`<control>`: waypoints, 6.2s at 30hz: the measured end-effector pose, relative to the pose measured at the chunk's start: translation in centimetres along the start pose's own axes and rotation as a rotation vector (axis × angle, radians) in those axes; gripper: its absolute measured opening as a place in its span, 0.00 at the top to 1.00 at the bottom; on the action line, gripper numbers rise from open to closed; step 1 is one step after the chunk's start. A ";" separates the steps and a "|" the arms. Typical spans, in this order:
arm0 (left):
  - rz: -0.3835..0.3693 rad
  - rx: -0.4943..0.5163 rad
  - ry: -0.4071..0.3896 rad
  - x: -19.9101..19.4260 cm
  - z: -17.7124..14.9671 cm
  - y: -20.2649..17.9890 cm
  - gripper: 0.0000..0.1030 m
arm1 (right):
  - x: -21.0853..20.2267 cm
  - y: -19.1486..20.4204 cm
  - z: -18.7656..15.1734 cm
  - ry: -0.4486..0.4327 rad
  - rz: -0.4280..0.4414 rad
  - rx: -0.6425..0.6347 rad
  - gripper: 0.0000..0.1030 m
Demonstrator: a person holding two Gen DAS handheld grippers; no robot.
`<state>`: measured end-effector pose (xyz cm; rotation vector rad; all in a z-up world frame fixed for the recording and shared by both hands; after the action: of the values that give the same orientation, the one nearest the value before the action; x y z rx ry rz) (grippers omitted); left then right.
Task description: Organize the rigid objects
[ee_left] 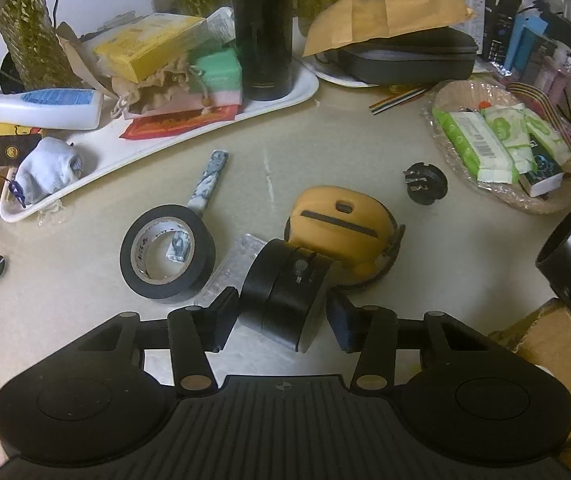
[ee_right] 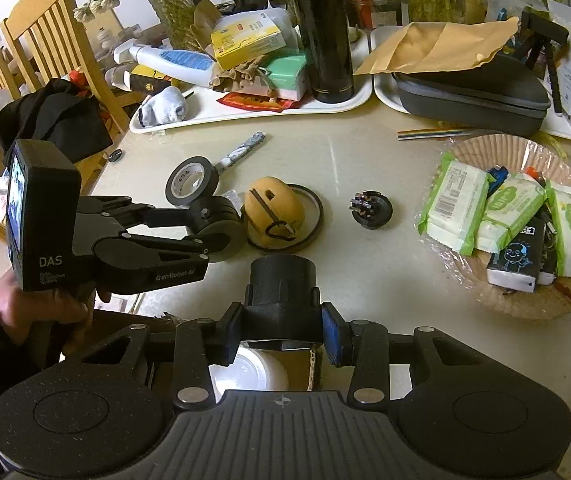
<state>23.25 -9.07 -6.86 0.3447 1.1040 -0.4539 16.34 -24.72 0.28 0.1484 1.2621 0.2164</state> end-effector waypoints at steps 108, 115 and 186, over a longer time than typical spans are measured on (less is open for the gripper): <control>-0.033 -0.333 -0.091 -14.4 -15.1 -1.5 0.51 | -0.4 5.1 -8.7 0.078 -0.071 -0.081 0.55; -0.017 -0.349 -0.088 -14.4 -15.1 -1.3 0.51 | -1.0 5.0 -8.4 0.039 -0.086 -0.068 0.13; 0.173 -0.331 -0.150 -13.7 -10.1 3.3 0.24 | -0.5 -0.6 -1.2 -0.185 -0.148 0.015 0.00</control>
<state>12.07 1.10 1.57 0.1106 0.9737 -0.1362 15.08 -25.42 0.29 0.0854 1.0852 0.0639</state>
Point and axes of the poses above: each gripper's, at about its wrist camera, not at the fingertips, and x roughly the way its jaws point, y to its left, z to its top, the point moved 1 cm from there along x, roughly the way its jaws point, and after that the axes turned 9 degrees about y, right-handed, at the moved point
